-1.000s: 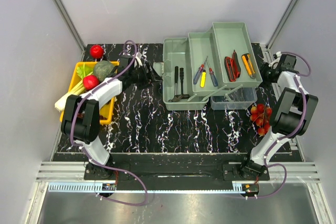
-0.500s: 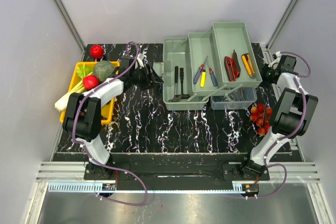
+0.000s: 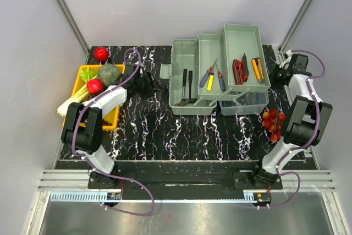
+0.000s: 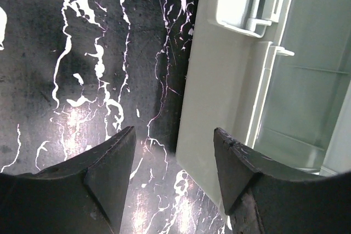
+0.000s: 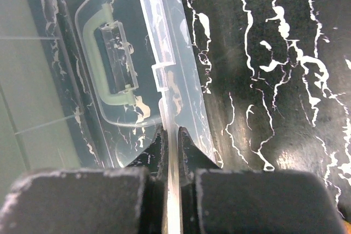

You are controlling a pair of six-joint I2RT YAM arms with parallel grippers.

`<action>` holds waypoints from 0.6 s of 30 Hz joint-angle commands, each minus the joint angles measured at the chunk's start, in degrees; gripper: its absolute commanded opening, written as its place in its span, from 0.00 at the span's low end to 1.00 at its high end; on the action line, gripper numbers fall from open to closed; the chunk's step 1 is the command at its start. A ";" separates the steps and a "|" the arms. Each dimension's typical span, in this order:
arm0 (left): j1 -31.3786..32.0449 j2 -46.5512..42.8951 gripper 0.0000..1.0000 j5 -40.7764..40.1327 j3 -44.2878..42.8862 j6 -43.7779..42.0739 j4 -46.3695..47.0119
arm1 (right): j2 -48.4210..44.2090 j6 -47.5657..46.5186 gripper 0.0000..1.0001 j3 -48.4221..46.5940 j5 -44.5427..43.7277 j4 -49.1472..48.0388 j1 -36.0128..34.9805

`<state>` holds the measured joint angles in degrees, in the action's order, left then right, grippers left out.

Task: Pack the tool kit

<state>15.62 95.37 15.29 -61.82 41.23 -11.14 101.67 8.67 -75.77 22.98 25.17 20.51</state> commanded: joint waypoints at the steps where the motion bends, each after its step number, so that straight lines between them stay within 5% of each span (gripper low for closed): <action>1: 0.81 0.60 0.62 -2.81 -0.23 1.31 0.24 | -5.95 3.20 0.00 -6.14 -7.33 1.72 -1.08; 18: 8.20 7.02 0.59 -4.83 -8.40 0.25 -6.00 | -6.48 -1.72 0.00 -20.47 -29.13 12.88 -11.54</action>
<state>22.81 102.52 10.44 -67.46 41.85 -18.06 99.37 3.79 -89.62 2.28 39.38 10.70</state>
